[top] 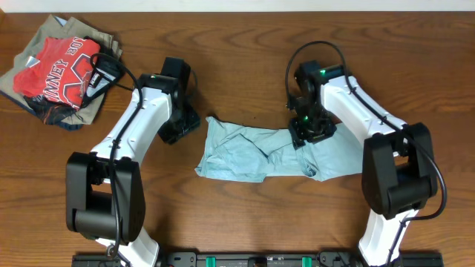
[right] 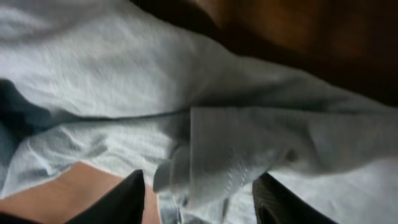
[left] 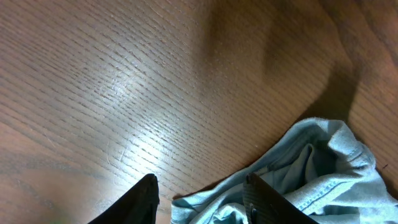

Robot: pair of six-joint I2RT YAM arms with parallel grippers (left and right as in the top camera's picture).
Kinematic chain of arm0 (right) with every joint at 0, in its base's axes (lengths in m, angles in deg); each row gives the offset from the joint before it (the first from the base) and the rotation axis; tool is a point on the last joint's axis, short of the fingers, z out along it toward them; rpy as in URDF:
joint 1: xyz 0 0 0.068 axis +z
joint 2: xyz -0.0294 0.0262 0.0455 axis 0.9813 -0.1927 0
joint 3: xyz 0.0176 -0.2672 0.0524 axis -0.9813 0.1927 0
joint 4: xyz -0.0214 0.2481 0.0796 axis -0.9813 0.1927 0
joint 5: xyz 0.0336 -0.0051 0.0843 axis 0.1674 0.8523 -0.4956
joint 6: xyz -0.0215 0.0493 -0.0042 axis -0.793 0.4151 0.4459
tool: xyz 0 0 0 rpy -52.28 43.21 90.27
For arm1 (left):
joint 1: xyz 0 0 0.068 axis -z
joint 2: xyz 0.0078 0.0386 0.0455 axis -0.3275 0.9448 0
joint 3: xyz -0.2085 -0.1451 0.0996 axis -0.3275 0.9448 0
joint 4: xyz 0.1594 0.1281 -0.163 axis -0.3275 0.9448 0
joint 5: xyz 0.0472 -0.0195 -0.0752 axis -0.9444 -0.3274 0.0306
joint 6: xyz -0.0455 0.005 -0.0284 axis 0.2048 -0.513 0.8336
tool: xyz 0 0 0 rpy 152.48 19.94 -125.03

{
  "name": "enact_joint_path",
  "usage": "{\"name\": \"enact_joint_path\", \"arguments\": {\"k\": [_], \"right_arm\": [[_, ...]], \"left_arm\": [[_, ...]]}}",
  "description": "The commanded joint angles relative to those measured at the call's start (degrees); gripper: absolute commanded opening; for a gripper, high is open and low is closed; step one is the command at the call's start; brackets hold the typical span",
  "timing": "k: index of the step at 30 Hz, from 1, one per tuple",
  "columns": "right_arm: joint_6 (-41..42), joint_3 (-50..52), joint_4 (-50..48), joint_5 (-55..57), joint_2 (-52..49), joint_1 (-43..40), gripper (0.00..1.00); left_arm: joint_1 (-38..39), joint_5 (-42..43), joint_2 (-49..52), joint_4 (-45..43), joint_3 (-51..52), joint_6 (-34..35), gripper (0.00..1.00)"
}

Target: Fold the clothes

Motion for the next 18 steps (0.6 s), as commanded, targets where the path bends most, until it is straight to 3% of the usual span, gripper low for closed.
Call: {"name": "enact_joint_path", "arguments": {"k": [1,6,18], "right_arm": [[5.9,1.4,-1.8,3.4,0.3,1.4,0.36],[10.7,3.3,-3.9,10.3,0.3,1.6,0.01],[10.0,-7.3,3.6,10.8,0.4,-0.5,0.01]], "left_arm": [[-0.1,-0.3,-0.4,0.2,-1.3,-0.4,0.46],[-0.1,-0.3,-0.4,0.2,-1.3,-0.4,0.46],[-0.1,-0.3,-0.4,0.2,-1.3,-1.5,0.46]]}}
